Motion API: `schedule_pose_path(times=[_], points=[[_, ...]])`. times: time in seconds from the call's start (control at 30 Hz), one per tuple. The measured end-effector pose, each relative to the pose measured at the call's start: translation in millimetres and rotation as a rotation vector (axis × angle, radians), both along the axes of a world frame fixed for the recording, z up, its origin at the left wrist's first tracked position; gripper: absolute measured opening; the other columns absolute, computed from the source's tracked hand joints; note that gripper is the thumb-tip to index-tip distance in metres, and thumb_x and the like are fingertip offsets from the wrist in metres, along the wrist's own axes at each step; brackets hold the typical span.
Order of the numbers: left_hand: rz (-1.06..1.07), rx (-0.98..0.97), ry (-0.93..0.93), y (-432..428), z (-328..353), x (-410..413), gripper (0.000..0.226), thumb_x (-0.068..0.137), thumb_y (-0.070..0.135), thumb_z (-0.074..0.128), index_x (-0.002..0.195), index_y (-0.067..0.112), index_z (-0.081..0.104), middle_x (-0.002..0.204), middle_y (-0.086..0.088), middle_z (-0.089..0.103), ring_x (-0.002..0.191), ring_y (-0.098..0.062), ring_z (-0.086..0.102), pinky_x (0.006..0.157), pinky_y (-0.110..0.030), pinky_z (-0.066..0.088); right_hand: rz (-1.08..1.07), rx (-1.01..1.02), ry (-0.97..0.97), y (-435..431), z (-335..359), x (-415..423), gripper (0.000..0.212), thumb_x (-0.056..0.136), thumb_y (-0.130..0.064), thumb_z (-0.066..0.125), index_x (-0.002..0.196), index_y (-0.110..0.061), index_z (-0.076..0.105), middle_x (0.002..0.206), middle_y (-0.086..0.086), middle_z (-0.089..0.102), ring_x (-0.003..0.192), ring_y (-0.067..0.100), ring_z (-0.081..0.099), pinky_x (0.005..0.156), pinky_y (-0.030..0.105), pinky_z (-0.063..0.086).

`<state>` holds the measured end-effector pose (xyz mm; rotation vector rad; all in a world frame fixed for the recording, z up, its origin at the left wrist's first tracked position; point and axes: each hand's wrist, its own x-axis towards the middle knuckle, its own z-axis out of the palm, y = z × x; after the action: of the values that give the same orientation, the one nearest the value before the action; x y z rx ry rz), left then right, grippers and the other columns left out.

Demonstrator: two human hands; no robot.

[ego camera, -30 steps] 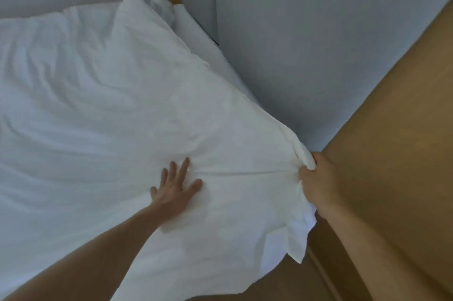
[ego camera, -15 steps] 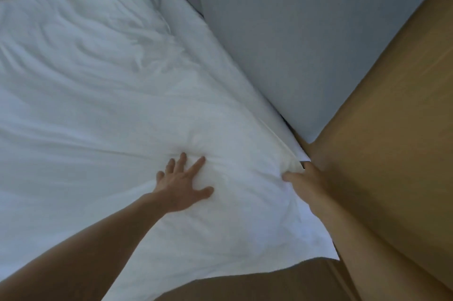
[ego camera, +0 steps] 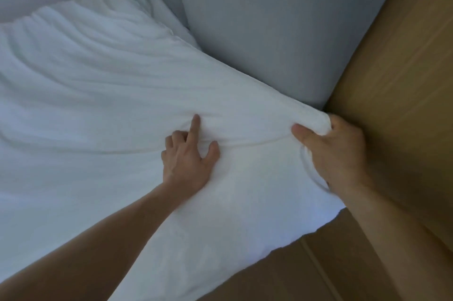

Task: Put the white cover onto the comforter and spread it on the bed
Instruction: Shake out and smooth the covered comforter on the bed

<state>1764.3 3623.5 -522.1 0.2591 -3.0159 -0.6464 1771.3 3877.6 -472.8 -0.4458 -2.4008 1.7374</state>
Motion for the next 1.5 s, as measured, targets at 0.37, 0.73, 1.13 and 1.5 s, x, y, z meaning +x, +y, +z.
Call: schedule_pose_path(times=[0.37,0.73,1.13,1.5], points=[[-0.242,-0.318,-0.37,1.5,-75.3,2.9,0.081,0.089,0.068,0.043,0.156,0.041,0.005,0.145,-0.002,0.031,0.133,-0.028,0.025,0.107,-0.046,0.029,-0.134,0.34,-0.581,1.0,-145.6,25.2,0.051,0.096,-0.056,0.052,0.118,-0.01,0.057,0.125,0.013,0.063,0.112,0.037,0.058,0.085,0.041,0.045],[-0.365,-0.347,-0.354,-43.7,-81.9,16.5,0.081,0.091,0.072,0.031,0.153,0.044,-0.013,0.162,0.006,-0.027,0.147,-0.024,-0.029,0.116,-0.065,0.003,0.462,0.765,-0.187,-67.3,-139.8,27.8,0.066,0.1,-0.057,0.033,0.157,-0.038,0.005,0.167,-0.004,-0.005,0.153,0.019,-0.009,0.119,0.058,0.009],[-0.105,-0.366,-0.46,-227.3,-84.8,130.2,0.084,0.073,0.074,-0.013,0.152,0.045,-0.016,0.162,0.01,-0.024,0.149,-0.026,-0.024,0.114,-0.066,-0.004,0.799,0.998,-0.303,-207.9,-121.2,51.6,0.069,0.099,-0.063,0.015,0.157,-0.034,-0.011,0.165,-0.005,-0.019,0.152,0.019,-0.018,0.121,0.055,-0.003],[0.262,-0.264,-0.576,-455.5,-86.1,296.9,0.074,0.084,0.071,-0.004,0.152,0.044,-0.019,0.16,0.013,-0.029,0.147,-0.023,-0.029,0.113,-0.069,-0.005,1.124,1.026,-0.201,-460.5,-139.4,150.7,0.071,0.094,-0.069,0.005,0.153,-0.039,-0.022,0.161,-0.003,-0.031,0.148,0.021,-0.028,0.121,0.05,-0.013]])
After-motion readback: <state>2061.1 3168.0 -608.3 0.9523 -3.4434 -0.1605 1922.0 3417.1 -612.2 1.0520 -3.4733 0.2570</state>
